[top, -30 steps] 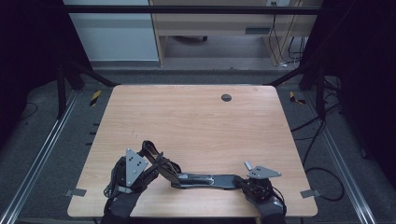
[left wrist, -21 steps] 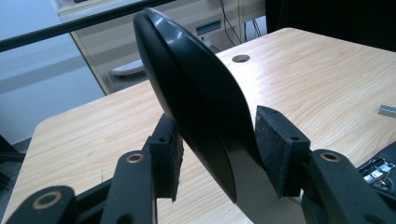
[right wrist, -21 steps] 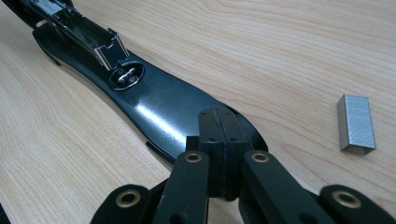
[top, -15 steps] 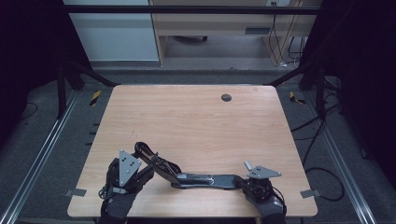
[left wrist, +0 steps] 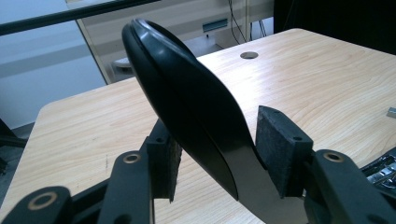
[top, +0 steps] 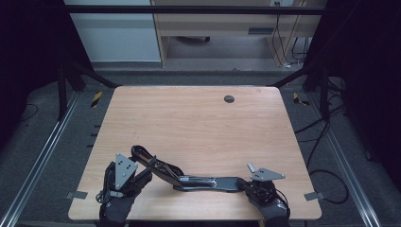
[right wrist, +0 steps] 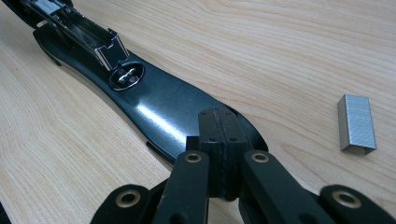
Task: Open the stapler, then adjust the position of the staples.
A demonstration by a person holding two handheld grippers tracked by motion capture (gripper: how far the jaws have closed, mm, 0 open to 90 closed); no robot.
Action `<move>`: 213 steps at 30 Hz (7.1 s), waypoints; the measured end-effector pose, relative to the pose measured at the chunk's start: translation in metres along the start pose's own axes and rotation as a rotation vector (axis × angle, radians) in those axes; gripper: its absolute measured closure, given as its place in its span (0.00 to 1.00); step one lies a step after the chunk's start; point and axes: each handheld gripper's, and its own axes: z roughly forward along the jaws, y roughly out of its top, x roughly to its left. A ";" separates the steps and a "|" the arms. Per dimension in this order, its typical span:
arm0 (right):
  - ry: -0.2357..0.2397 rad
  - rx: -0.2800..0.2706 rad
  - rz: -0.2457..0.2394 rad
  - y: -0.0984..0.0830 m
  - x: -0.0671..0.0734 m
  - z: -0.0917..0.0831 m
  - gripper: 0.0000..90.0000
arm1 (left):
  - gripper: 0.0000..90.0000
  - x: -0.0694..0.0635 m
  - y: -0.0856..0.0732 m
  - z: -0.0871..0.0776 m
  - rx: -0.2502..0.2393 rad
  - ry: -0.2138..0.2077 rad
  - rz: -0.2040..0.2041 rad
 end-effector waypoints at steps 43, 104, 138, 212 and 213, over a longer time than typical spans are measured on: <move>-0.001 0.003 0.007 0.001 -0.001 0.001 1.00 | 0.55 0.011 -0.019 -0.005 -0.050 -0.002 -0.083; 0.015 0.001 0.010 0.001 -0.003 0.001 1.00 | 0.44 0.028 -0.034 -0.037 -0.016 -0.030 -0.050; -0.083 -0.021 -0.016 0.015 -0.009 -0.014 0.68 | 0.48 0.060 -0.078 -0.001 0.146 0.067 -0.061; -0.235 0.285 0.017 0.052 -0.054 0.023 0.81 | 0.47 0.065 -0.081 0.011 0.208 0.075 -0.024; -0.236 0.287 0.018 0.052 -0.054 0.024 0.81 | 0.47 0.065 -0.081 0.011 0.208 0.075 -0.025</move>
